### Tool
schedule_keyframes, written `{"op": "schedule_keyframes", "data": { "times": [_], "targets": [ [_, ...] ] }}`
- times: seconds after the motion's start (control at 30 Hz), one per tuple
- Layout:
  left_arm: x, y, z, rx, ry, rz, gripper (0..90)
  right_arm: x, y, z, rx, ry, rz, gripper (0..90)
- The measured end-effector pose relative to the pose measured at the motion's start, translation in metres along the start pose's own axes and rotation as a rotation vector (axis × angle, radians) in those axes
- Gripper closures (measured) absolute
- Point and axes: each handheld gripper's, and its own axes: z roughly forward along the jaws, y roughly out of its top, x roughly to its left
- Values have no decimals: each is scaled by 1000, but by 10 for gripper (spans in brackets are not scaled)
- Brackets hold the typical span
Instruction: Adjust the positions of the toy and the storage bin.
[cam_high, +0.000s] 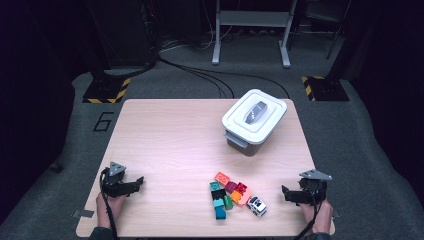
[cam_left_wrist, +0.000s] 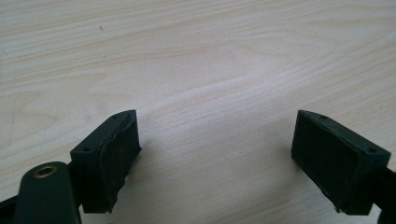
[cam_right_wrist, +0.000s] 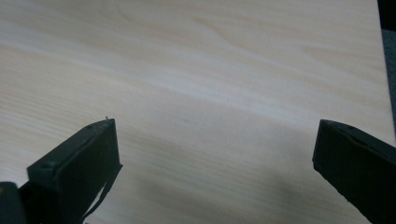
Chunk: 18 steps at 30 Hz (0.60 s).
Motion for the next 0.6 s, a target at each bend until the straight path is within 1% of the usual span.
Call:
{"op": "schedule_keyframes", "data": {
  "times": [0.03, 0.07, 0.1, 0.13, 0.17, 0.2, 0.23, 0.27, 0.33, 0.37, 0.4, 0.57, 0.6],
  "targets": [
    [0, 0, 0, 0, 0, 0, 154, 0, 0, 0, 0, 0, 0, 0],
    [0, 0, 0, 0, -1, -1, 154, 1, 4, -3, -10, 8, 10, 0],
    [0, 0, 0, 0, -3, 0, 154, 4, 16, -12, -30, 24, -3, 0],
    [0, 0, 0, 0, -3, 3, 154, 5, 20, -15, -36, 32, -3, 0],
    [0, 0, 0, 0, -3, 3, 154, 5, 20, -15, -36, 32, -3, 0],
    [0, 0, 1, -8, -1, 5, 154, 7, 31, -20, -52, 48, -15, 1],
    [0, 0, 1, -8, -1, 5, 154, 7, 31, -20, -52, 48, -15, 1],
    [0, 0, 0, 1, -6, 6, 154, 11, 44, -25, -70, 58, -27, 5],
    [-1, -1, 1, -15, 1, 6, 154, 15, 53, -29, -74, 67, -38, 7],
    [-1, -1, 1, -15, 1, 6, 154, 15, 53, -29, -74, 67, -38, 7],
    [-2, -1, 1, -15, 6, 6, 154, 20, 63, -34, -85, 74, -52, 7],
    [-1, -1, 1, -13, 4, 7, 154, 28, 83, -42, -106, 99, -65, 7],
    [-2, -1, 1, -13, 5, 9, 154, 30, 87, -44, -114, 109, -63, 7]
  ]
}}
